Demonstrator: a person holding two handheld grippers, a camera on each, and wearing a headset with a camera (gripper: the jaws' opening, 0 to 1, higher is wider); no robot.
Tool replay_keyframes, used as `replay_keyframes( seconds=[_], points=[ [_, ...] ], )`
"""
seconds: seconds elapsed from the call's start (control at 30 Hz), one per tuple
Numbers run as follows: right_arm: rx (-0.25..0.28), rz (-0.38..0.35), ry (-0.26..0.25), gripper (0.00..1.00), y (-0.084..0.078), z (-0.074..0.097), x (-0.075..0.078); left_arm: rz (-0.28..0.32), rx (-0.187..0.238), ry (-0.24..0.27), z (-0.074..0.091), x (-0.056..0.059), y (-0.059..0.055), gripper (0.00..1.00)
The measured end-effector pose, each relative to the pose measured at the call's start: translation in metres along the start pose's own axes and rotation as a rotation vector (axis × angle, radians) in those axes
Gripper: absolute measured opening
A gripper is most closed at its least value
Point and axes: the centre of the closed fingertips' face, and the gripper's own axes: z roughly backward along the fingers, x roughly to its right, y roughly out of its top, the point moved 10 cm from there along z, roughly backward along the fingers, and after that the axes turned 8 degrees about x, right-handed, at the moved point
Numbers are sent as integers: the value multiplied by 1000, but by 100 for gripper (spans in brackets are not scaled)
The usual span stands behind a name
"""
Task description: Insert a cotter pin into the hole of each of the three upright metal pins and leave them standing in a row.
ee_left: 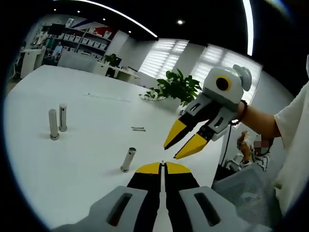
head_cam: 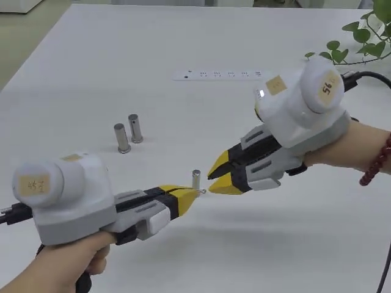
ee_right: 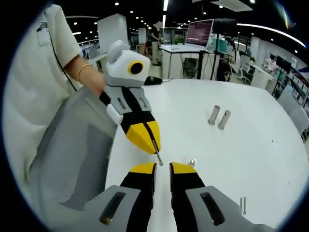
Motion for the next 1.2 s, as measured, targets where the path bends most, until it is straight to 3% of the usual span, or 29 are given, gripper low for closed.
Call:
replay_keyframes(
  seconds=[0.17,0.53,0.8,1.2],
  points=[
    [17,-58,48,14,-2,2,-3,-45,-21,-38,1,2,-2,0],
    [25,-137,179,15,-8,-1,-13,-74,-50,-125,2,8,-2,0],
    [6,-167,235,14,-13,-3,-17,-106,-72,-194,2,13,-1,0],
    [20,-237,322,10,-16,-3,-23,-133,-97,-282,-1,24,-2,0]
  ],
)
